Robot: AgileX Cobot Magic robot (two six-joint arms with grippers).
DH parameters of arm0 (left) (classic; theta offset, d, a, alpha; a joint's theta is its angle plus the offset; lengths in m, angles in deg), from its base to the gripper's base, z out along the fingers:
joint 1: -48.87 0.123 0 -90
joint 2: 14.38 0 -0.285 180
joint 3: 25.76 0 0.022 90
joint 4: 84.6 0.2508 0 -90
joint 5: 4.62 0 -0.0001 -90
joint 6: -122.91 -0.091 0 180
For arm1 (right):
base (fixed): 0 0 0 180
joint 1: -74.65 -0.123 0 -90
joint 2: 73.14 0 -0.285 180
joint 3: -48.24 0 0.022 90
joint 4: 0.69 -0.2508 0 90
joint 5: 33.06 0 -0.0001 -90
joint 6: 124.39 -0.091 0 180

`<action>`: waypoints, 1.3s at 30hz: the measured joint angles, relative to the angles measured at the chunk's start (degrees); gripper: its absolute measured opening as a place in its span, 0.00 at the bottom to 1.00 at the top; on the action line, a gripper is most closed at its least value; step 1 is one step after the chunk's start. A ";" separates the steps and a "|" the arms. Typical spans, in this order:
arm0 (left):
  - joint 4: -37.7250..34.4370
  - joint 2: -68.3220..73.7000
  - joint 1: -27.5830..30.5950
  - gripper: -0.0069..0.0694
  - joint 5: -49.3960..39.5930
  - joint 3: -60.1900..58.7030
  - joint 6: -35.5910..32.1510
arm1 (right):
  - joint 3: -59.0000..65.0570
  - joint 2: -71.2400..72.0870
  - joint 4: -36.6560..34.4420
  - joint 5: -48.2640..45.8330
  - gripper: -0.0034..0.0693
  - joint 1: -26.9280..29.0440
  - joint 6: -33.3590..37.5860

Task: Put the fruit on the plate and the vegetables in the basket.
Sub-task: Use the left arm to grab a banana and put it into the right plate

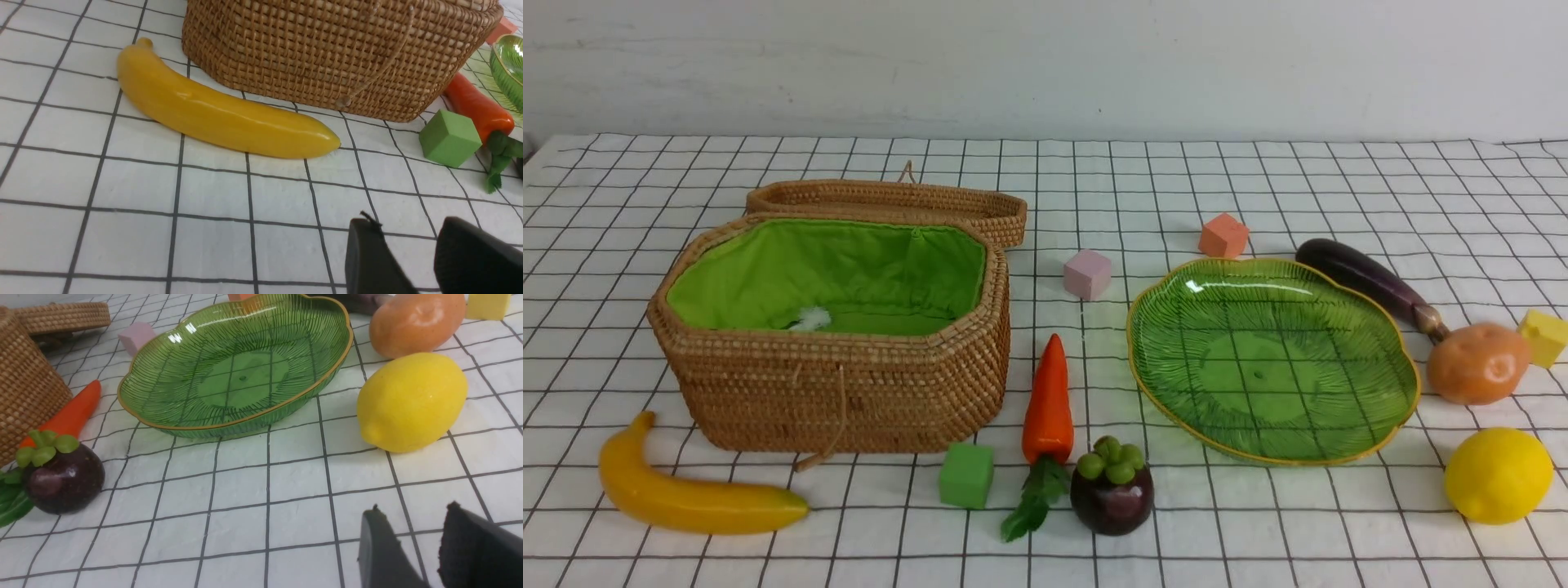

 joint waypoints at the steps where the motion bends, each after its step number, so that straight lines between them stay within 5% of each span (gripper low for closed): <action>1: -0.06 0.00 0.00 0.40 0.17 0.00 0.00 | 0.00 0.00 0.00 0.00 0.38 0.00 0.00; 15: -23.19 0.00 0.00 0.40 27.91 0.36 7.69 | 0.00 0.00 0.00 0.00 0.38 0.00 0.00; 19: -23.33 0.89 0.00 0.34 20.24 6.14 7.00 | 0.00 0.00 0.00 0.00 0.38 0.00 0.00; 24: -15.13 16.58 0.00 0.07 -7.18 25.92 -3.94 | 0.00 0.00 0.00 0.00 0.38 0.00 0.00; 28: -12.94 31.57 0.00 0.07 -25.96 38.23 -10.92 | 0.00 0.00 0.00 0.00 0.38 0.00 0.00; 34: -12.86 42.91 0.00 0.07 -34.71 45.15 -14.58 | 0.19 0.00 -1.15 1.83 0.38 0.00 -0.80; 39: -13.48 45.25 0.00 0.07 -38.75 45.78 -19.54 | 0.73 0.00 -16.79 6.25 0.38 0.00 -6.51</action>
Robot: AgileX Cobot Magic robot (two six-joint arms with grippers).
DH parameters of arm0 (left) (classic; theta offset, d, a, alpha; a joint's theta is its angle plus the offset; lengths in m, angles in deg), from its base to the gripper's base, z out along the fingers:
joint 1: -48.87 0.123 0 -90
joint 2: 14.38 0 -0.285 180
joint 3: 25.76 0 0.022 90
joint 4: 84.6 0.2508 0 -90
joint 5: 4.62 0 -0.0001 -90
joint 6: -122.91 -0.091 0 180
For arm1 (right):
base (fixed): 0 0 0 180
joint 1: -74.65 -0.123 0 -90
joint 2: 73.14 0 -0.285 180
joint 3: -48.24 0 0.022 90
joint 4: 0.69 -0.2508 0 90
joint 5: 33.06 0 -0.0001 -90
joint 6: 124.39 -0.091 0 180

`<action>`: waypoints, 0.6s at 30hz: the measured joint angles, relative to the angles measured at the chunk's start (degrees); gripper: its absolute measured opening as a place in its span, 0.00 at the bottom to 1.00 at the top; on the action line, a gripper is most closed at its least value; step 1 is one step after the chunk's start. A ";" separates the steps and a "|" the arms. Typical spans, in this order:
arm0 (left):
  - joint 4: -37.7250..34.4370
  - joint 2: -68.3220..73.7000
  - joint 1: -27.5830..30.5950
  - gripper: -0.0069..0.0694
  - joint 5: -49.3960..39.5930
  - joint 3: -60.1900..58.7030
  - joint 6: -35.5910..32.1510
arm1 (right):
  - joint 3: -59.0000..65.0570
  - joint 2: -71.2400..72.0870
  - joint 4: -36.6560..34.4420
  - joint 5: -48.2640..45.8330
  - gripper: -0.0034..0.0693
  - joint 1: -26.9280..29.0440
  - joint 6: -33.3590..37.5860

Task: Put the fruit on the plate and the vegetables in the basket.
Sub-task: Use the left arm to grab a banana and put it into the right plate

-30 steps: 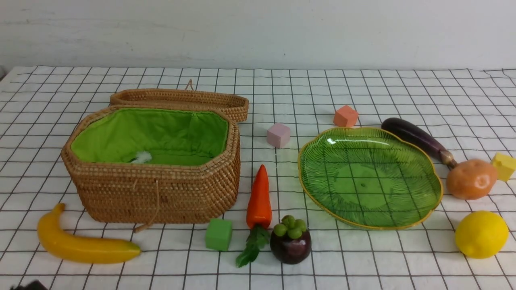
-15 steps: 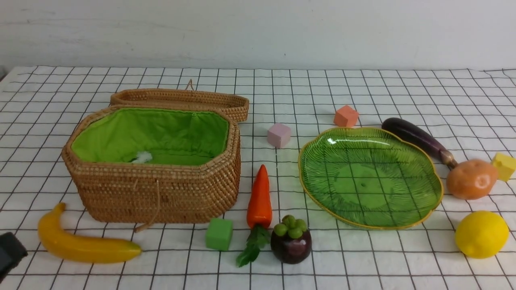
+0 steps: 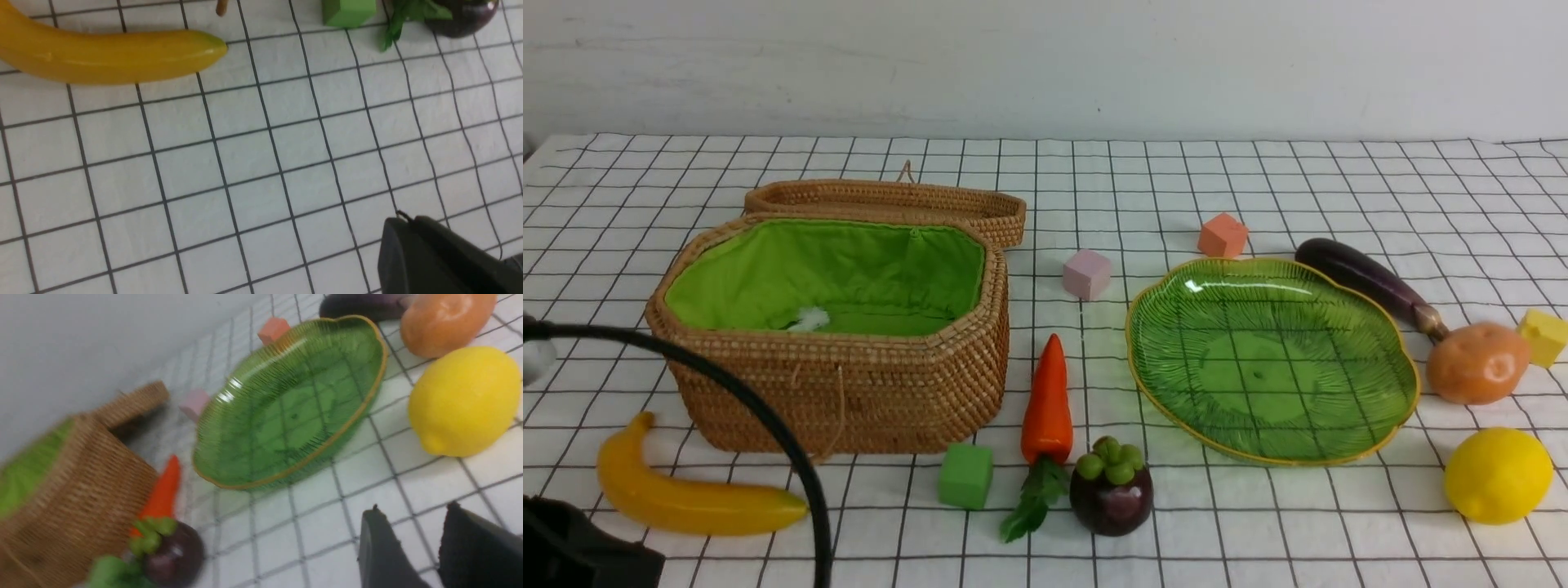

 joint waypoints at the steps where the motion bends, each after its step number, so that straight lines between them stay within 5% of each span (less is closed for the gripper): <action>1: 0.00 0.00 0.00 0.07 -0.08 0.00 -0.55 | 0.00 0.00 -2.43 1.99 0.38 0.00 -0.40; 5: -0.08 0.00 0.00 0.07 1.23 0.00 -1.03 | 0.00 0.00 -11.30 7.37 0.38 0.00 -0.86; 9: -1.51 0.00 0.00 0.07 1.96 0.04 -3.00 | -3.69 -0.16 -15.89 -0.51 0.33 -0.77 1.22; 18: -7.15 5.65 -2.15 0.07 -0.34 0.61 -21.94 | -40.79 -25.37 -11.65 -48.67 0.10 -7.58 24.96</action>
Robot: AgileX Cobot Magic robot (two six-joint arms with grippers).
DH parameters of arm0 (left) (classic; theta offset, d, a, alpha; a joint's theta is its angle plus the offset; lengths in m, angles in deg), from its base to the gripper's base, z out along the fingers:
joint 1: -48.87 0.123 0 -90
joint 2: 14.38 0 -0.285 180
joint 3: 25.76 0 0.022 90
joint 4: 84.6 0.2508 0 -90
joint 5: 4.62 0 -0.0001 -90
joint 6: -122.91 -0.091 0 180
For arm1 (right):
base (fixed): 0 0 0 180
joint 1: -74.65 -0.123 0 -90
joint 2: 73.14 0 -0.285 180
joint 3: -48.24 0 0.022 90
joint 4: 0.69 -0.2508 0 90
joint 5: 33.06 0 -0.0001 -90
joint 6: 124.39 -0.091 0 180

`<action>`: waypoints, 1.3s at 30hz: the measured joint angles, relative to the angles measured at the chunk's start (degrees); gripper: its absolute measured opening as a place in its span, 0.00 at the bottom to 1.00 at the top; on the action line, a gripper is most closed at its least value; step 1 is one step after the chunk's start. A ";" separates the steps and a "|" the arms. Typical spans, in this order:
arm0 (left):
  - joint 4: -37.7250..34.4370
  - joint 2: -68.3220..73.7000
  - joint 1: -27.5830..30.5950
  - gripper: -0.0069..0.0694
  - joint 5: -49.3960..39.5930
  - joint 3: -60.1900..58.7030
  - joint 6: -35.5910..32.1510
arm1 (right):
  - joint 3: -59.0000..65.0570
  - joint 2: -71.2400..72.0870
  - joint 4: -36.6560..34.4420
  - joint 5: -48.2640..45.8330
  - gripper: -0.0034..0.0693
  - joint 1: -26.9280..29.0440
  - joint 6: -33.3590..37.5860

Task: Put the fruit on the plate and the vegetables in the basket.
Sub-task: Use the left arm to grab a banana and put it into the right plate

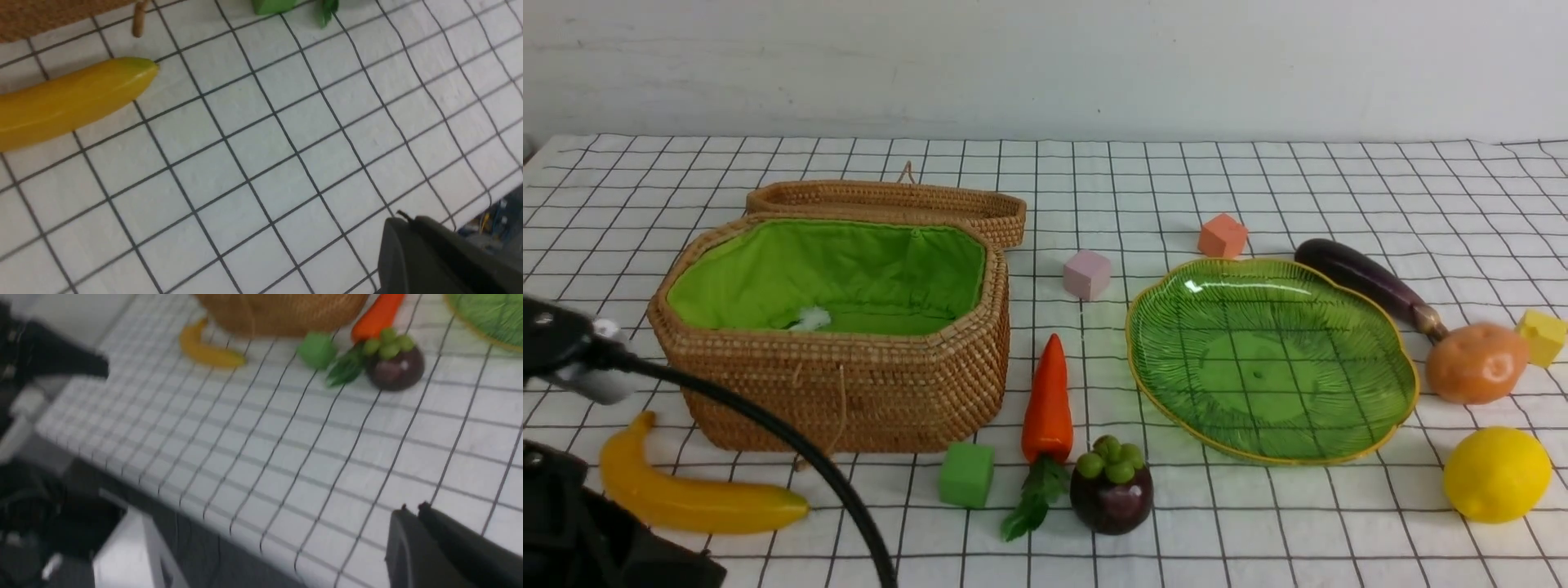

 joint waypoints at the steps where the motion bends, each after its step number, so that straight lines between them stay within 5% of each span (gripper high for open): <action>1: -0.06 0.17 -0.78 0.07 0.00 0.07 -0.67 | -0.71 -0.53 0.16 -0.68 0.10 0.00 0.38; 5: 2.00 1.66 -9.48 0.07 -1.65 0.06 -6.45 | -10.73 -6.60 1.03 -5.04 0.09 -0.68 4.86; 7: 9.97 3.62 -13.39 0.07 -2.04 0.20 -4.69 | -13.68 -7.23 0.89 -5.87 0.09 -1.77 6.45; 14: 20.53 11.41 -13.93 0.07 3.20 0.26 -3.32 | -14.74 -6.86 1.49 -6.69 0.10 -2.67 8.13; 18: 22.21 14.06 -11.82 0.07 3.44 0.26 -4.75 | -14.74 -5.83 1.74 -6.69 0.10 -4.16 8.20; 22: 22.85 17.04 -3.67 0.07 7.23 0.26 -8.25 | -14.74 -4.72 2.96 -6.69 0.11 -5.97 8.33; 27: 23.44 21.13 0.69 0.08 11.18 0.26 -21.88 | -14.74 -4.00 3.94 -6.69 0.12 -7.49 8.33; 31: 24.53 23.43 0.95 0.18 15.43 0.26 -29.13 | -14.74 -3.85 4.80 -6.69 0.13 -7.76 8.33; 39: 31.62 31.92 1.01 0.61 25.32 0.45 -29.64 | -14.74 -3.85 5.49 -6.69 0.14 -7.83 8.33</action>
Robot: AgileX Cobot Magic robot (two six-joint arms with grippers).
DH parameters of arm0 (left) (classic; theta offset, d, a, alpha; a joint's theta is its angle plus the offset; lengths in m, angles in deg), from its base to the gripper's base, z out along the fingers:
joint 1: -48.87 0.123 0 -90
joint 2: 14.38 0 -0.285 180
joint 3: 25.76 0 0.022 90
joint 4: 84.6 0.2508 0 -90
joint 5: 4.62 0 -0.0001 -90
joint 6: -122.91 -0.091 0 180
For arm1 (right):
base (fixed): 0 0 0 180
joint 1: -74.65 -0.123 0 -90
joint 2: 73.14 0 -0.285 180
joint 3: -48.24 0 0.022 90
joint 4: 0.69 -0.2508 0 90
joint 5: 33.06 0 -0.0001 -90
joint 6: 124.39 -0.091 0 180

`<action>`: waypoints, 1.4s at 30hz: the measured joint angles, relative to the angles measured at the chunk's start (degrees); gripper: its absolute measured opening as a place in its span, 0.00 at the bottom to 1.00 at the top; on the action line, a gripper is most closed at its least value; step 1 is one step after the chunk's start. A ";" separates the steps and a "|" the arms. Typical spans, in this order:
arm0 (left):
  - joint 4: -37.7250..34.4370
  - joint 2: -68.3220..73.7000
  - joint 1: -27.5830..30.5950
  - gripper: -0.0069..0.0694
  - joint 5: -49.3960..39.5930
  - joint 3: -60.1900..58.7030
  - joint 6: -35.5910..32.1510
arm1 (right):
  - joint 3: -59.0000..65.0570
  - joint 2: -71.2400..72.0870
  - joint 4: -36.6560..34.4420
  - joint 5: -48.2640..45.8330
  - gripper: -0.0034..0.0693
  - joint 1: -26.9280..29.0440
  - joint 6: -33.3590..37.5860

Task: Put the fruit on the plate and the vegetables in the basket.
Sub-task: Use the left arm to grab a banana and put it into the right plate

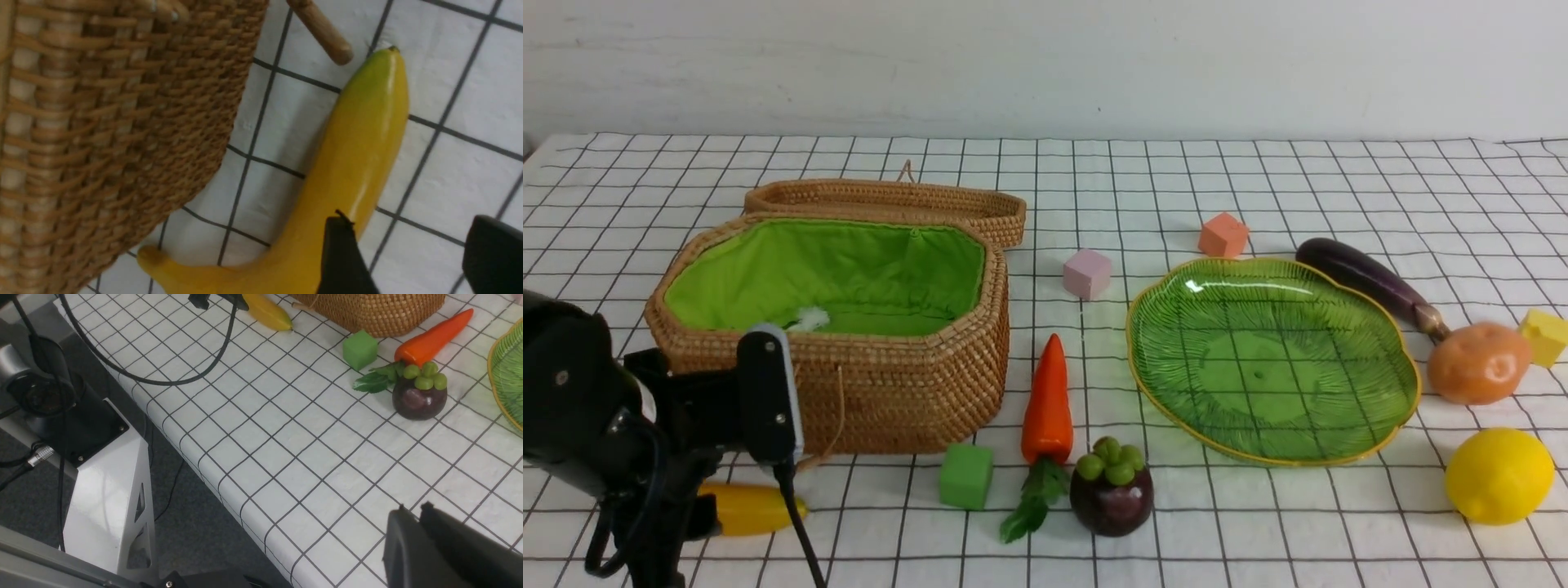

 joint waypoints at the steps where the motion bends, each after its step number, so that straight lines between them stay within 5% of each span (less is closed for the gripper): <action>1: 0.56 1.00 0.00 0.65 1.00 0.02 0.00 | 0.00 0.00 0.00 0.00 0.14 0.00 0.00; 9: 9.57 9.95 0.00 0.70 5.89 0.07 0.05 | 0.00 0.00 0.00 0.00 0.15 0.00 -0.10; 15: 9.61 11.79 0.00 0.66 5.55 0.07 0.05 | 0.00 0.00 0.00 0.00 0.15 0.00 -0.93; 18: 7.37 11.92 0.00 0.48 4.19 0.20 0.05 | 0.00 0.00 0.00 0.00 0.16 0.00 -1.25; 25: 1.65 7.40 0.00 0.49 -8.56 0.32 0.17 | 0.00 0.00 0.00 0.00 0.17 0.00 -1.27; 31: -15.71 -6.79 -1.15 0.49 -16.52 0.47 0.29 | 0.00 0.00 2.10 0.54 0.17 0.00 -7.28; 35: -29.61 -14.95 -11.42 0.49 -12.41 4.62 4.70 | 0.00 0.00 10.10 4.95 0.17 0.00 -16.95; 42: -33.62 -4.04 -30.62 0.49 0.22 20.12 19.93 | 0.00 0.00 19.11 8.07 0.18 0.00 -27.06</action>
